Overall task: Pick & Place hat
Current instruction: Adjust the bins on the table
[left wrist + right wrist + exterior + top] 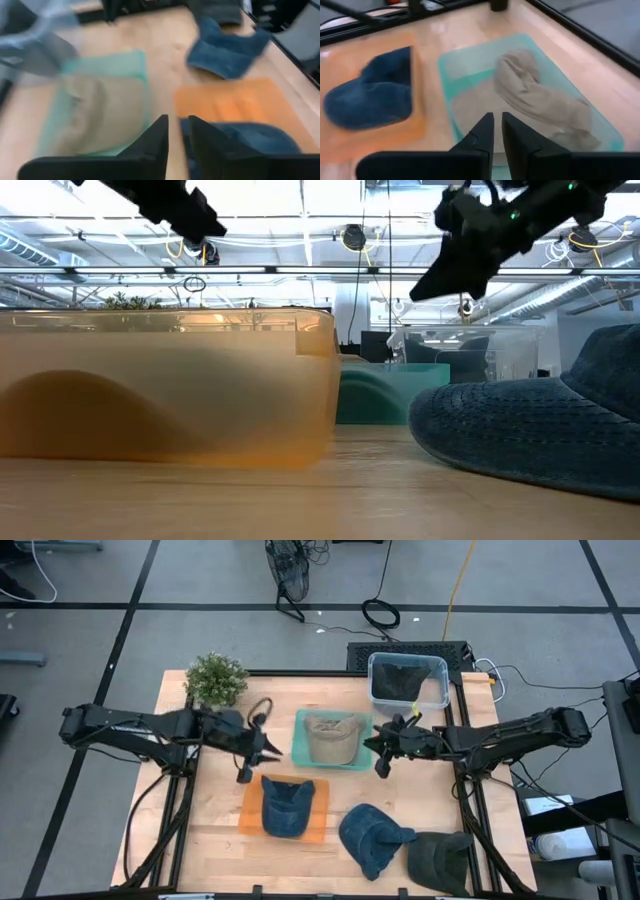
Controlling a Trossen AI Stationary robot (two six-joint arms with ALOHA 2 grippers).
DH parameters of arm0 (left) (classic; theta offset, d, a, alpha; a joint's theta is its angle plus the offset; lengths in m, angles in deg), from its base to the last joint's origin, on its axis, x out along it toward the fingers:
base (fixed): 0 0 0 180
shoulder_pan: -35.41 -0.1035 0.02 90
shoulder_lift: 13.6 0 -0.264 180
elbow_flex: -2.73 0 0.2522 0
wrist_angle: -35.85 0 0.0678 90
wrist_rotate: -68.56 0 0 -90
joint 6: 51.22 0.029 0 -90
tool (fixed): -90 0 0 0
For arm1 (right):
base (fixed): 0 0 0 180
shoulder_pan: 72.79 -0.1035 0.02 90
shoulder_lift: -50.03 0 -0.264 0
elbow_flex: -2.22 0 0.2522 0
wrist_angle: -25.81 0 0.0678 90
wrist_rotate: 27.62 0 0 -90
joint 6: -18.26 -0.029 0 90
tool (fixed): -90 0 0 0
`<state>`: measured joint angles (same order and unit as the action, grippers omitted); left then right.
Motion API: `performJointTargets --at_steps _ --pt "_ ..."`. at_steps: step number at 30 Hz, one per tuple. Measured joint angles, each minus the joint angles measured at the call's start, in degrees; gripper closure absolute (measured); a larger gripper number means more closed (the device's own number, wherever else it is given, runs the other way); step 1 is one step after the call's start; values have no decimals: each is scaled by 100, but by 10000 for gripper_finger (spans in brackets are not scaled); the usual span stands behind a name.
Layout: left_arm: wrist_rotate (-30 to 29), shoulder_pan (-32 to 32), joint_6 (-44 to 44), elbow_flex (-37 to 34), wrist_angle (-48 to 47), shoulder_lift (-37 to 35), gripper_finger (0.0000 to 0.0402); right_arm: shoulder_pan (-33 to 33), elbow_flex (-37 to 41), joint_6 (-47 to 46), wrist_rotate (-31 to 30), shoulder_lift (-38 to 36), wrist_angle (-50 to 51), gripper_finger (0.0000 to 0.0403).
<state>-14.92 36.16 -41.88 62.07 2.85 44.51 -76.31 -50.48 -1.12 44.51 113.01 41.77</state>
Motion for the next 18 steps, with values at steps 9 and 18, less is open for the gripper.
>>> performJointTargets --at_steps 9,18 --pt "-293 1303 -588 -2 -26 720 280 -843 -251 814 -290 2 97 381" --pt "-1388 2195 -647 -7 419 1147 279 -1760 -1075 -70 -299 144 1915 358"
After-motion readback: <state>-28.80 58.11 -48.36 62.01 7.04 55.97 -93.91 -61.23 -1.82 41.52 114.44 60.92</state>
